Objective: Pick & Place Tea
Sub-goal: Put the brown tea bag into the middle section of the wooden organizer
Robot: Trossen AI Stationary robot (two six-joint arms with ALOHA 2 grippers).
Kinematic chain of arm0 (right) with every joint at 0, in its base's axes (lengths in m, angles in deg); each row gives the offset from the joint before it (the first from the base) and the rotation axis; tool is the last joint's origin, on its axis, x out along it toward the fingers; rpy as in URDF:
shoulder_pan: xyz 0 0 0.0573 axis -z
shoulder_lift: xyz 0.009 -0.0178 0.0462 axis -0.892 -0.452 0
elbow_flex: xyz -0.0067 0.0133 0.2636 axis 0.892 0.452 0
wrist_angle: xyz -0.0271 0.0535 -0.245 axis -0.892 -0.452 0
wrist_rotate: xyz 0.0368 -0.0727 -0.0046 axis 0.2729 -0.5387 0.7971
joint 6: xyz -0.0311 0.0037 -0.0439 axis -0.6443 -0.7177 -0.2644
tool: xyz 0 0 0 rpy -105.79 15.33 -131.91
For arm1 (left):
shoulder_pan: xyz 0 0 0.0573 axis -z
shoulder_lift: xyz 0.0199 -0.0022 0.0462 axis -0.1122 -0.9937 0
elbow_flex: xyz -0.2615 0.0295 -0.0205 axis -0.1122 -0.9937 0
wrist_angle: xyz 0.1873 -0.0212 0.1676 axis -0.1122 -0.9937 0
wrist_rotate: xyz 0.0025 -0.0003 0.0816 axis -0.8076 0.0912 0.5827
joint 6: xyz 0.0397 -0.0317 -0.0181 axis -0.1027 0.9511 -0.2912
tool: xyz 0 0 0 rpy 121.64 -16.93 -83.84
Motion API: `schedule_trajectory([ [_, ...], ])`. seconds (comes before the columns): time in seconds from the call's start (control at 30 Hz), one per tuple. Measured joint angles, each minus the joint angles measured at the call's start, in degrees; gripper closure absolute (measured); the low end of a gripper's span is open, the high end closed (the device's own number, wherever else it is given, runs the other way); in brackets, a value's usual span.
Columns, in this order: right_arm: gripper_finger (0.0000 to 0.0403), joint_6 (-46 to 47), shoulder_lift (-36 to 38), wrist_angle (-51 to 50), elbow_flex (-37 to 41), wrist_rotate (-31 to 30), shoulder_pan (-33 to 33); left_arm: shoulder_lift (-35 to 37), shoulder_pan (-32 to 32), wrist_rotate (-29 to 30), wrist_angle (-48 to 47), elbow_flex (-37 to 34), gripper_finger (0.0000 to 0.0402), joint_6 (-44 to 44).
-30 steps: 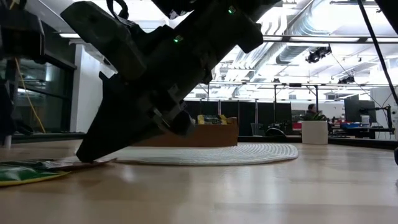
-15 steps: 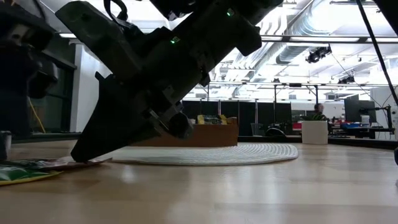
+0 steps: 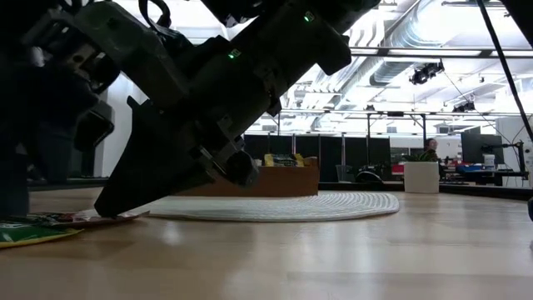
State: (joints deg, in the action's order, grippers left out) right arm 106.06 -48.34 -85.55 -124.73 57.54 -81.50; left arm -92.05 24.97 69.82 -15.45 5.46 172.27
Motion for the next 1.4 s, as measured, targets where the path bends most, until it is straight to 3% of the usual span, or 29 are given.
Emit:
schedule_trajectory([
  [0.7,0.0403,-0.46,-0.04,1.1,0.04,0.0,-0.04,-2.97,-0.19,3.52,2.86,-0.07,0.021,-3.6],
  [0.87,0.0403,-0.46,-0.04,1.16,0.04,0.02,-0.04,-3.03,-0.19,3.12,2.22,-0.15,0.0264,-5.45],
  [1.1,0.0403,-0.44,-0.05,1.21,0.03,0.02,-0.04,-3.1,-0.23,2.73,0.6,-0.24,0.0388,-7.39],
  [1.4,0.0403,-0.46,0.42,1.18,0.02,0.52,-0.04,-3.1,-0.26,2.68,0.71,-0.2,0.04,-8.84],
])
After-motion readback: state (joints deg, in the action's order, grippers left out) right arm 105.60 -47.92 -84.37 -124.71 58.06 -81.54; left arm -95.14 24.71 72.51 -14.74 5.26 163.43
